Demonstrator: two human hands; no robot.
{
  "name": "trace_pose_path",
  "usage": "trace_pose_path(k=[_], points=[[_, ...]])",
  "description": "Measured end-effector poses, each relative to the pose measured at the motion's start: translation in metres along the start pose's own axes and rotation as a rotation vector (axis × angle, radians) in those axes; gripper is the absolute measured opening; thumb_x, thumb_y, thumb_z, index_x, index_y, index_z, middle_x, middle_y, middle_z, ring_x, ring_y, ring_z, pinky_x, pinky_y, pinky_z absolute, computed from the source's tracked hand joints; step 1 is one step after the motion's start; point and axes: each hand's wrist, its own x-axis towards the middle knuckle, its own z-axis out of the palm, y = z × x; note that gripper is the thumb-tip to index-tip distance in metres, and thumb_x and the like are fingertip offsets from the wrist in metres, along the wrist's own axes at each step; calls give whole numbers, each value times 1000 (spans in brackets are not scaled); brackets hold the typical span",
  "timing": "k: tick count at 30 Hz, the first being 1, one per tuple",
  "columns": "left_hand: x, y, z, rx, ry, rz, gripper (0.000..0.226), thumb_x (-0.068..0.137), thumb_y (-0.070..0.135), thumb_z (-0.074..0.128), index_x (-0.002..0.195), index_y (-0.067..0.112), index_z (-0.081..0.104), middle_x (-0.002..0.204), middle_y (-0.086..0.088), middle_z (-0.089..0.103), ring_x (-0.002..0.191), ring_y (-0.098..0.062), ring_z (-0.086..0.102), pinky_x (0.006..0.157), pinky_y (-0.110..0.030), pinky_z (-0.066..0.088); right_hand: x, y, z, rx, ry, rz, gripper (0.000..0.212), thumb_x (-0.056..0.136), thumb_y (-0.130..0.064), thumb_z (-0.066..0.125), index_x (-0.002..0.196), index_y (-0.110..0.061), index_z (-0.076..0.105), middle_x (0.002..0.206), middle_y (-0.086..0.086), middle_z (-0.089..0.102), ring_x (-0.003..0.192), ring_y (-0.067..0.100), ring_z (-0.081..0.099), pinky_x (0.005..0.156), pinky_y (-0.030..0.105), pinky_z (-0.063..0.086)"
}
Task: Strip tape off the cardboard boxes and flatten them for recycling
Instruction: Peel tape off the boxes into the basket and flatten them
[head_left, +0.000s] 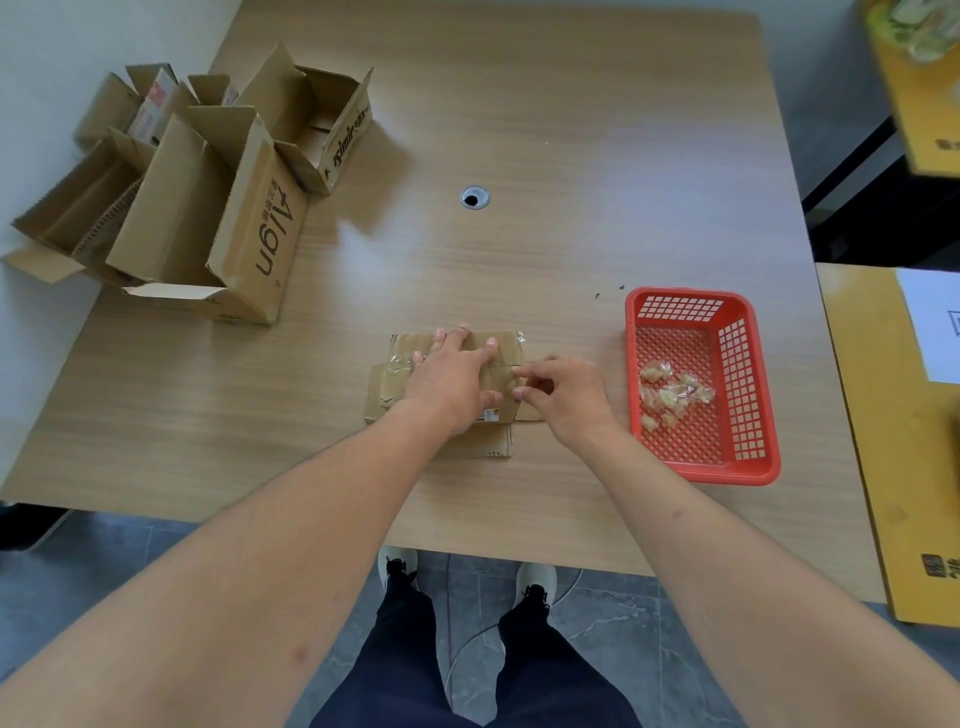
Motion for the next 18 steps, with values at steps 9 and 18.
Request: trace_pose_path(k=[9,18], points=[[0,0,-1,7,-4,2,74,92,44,70,156,36,33,168,-5,11,157,-32,2,123,-58,10,14,-4,0,-85,-10,63,18,82,-19,84,74,-25,69,80,-10,66,78,11,60,72,28,49],[1,-3,0,-8,-14,19,74,93,45,69,157,36,33,169,-5,10,157,-32,0,123,-58,10,19,1,20,215,164,305,25,86,-21,76,72,-32,60,75,-4,69,79,22,72,72,50,62]])
